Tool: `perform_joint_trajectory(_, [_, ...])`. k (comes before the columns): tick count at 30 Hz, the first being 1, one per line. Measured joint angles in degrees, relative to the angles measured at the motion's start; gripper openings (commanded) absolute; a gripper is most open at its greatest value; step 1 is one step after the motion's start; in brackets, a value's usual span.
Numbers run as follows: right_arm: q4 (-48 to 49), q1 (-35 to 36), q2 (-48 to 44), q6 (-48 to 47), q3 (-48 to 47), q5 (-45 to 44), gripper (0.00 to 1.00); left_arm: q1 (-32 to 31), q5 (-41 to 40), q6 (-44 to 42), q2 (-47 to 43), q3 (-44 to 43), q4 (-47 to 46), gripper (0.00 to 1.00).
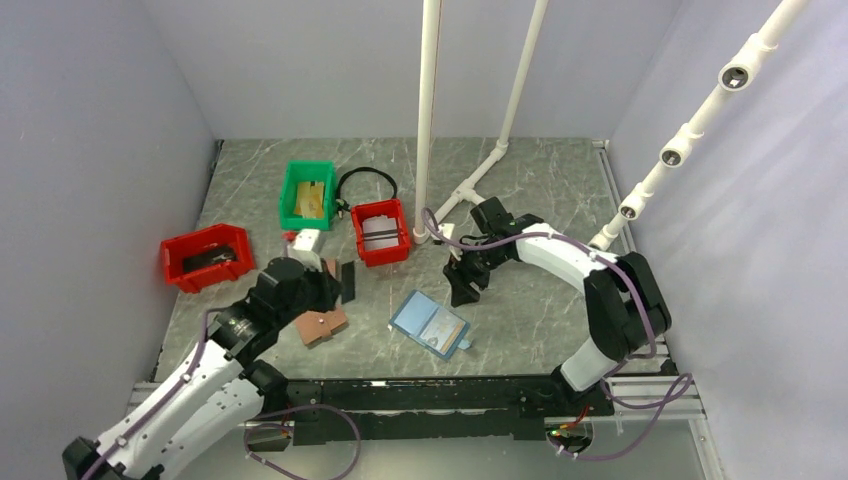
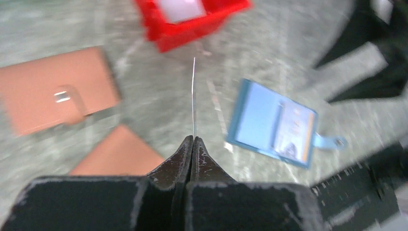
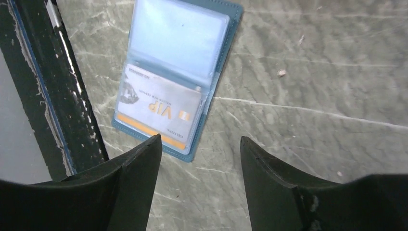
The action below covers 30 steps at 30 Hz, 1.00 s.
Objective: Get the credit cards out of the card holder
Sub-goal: Place the credit card in the storage box.
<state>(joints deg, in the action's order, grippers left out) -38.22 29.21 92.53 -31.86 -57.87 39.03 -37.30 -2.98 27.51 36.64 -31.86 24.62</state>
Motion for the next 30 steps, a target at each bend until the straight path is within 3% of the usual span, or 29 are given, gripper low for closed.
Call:
perform_joint_trajectory(4, [0.33,-0.39,-3.04,0.0,-0.04,-0.26,0.64,9.57,-3.1,0.37,0.61,-2.08,4.81,0.0])
perform_joint_trajectory(7, [0.33,-0.39,-3.76,0.0,-0.04,-0.22,0.64,18.29,-1.86,-0.52,6.47,-6.54,6.38,0.0])
perform_joint_trajectory(12, [0.28,-0.42,-4.07,0.0,-0.04,-0.2,0.64,33.4,3.45,-1.29,16.02,-12.2,5.99,0.0])
perform_joint_trajectory(19, [0.31,-0.42,-5.64,0.0,-0.04,-0.02,0.64,52.57,13.6,3.06,22.53,-14.69,2.6,0.0])
perform_joint_trajectory(24, [0.31,-0.42,-5.66,0.0,-0.04,-0.02,0.64,59.49,16.13,7.72,26.51,-14.93,-0.68,0.0])
perform_joint_trajectory(30, [0.28,-0.42,-5.64,0.0,-0.04,-0.02,0.64,62.23,9.86,14.03,29.29,-17.18,-1.31,0.0])
